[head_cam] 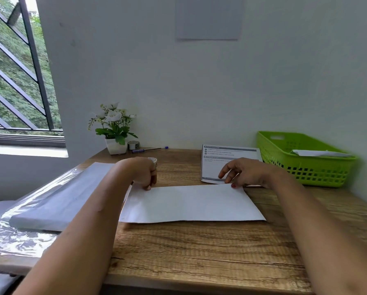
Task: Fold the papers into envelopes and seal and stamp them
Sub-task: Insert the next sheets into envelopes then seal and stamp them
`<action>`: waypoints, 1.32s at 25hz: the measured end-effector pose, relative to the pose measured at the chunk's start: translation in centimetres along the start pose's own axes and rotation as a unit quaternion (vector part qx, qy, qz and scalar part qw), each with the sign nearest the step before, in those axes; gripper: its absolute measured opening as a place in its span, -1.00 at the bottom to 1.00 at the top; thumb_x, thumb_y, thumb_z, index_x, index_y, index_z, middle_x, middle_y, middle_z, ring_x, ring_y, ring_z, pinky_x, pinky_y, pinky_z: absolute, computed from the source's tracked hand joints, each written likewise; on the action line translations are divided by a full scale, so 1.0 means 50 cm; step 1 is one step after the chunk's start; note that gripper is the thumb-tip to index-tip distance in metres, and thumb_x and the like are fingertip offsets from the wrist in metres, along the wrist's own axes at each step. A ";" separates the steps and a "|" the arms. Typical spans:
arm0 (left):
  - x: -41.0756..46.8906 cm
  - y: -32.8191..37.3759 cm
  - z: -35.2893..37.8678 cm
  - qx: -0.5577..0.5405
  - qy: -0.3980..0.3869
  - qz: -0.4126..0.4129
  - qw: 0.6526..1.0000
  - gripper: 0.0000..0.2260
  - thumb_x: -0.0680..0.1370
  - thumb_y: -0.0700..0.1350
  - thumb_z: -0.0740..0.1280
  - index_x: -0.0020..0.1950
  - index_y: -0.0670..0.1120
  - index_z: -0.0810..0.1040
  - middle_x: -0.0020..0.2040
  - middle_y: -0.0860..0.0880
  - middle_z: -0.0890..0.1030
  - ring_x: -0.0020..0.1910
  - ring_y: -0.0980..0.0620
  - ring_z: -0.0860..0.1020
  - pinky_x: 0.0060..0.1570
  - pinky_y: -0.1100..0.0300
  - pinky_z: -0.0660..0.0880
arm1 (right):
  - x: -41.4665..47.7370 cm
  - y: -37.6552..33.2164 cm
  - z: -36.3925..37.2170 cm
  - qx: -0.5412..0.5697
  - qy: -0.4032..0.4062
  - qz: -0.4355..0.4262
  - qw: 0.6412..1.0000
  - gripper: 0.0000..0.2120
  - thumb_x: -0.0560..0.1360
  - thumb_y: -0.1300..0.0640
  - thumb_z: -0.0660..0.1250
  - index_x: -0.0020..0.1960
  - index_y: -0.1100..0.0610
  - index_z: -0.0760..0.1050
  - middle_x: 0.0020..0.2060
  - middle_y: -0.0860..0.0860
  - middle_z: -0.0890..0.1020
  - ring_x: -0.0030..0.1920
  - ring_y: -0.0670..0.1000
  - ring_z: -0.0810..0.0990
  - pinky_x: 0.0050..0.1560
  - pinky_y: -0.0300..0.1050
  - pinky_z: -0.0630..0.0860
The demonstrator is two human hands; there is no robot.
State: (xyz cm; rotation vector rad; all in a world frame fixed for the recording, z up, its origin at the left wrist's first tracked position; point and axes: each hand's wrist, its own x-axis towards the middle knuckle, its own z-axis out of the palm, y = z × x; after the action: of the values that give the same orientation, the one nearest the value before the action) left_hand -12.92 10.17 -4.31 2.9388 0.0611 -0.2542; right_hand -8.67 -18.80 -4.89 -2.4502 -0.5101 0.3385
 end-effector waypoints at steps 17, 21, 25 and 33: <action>0.057 -0.059 0.033 -0.151 0.311 -0.055 0.937 -0.64 0.49 -0.24 0.26 0.24 0.06 0.47 0.15 -0.04 0.56 0.09 -0.08 0.50 0.01 0.02 0.51 | 0.037 -0.021 0.039 -0.031 0.221 -0.119 0.967 -0.84 0.49 0.26 0.33 -0.09 0.03 0.61 -0.10 -0.02 0.62 -0.09 -0.07 0.53 -0.06 -0.30 0.42; 0.082 -0.059 0.062 -0.070 0.203 -0.075 0.974 -0.54 0.55 -0.02 0.24 0.43 0.19 0.24 0.35 -0.09 0.43 0.33 -0.15 0.34 0.18 -0.09 0.37 | 0.043 -0.049 0.075 -0.052 0.187 -0.144 0.970 -0.86 0.48 0.26 0.34 -0.02 0.10 0.63 -0.18 -0.11 0.56 -0.20 -0.15 0.49 -0.26 -0.51 0.35; 0.098 -0.066 0.066 -0.075 0.219 -0.074 0.970 -0.68 0.53 0.06 0.27 0.29 0.14 0.42 0.28 -0.05 0.51 0.26 -0.11 0.42 0.12 -0.05 0.42 | 0.043 -0.051 0.080 -0.092 0.169 -0.147 0.970 -0.89 0.49 0.20 0.36 -0.02 0.10 0.63 -0.18 -0.11 0.57 -0.29 -0.23 0.46 -0.30 -0.48 0.36; 0.048 0.019 0.046 -0.209 0.221 0.126 0.944 -0.79 0.37 0.00 0.51 -0.30 0.04 0.49 -0.26 0.12 0.55 -0.26 0.17 0.46 -0.30 0.29 0.30 | 0.043 -0.057 0.077 -0.049 0.199 -0.170 0.964 -0.82 0.50 0.22 0.34 0.06 0.02 0.58 -0.21 -0.11 0.56 -0.30 -0.16 0.48 -0.26 -0.32 0.37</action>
State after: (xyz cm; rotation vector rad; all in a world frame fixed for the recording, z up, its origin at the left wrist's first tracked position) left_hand -10.88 8.86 -6.77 2.4858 -0.1765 0.4104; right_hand -8.90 -13.79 -6.45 -2.3780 -0.7630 -0.3211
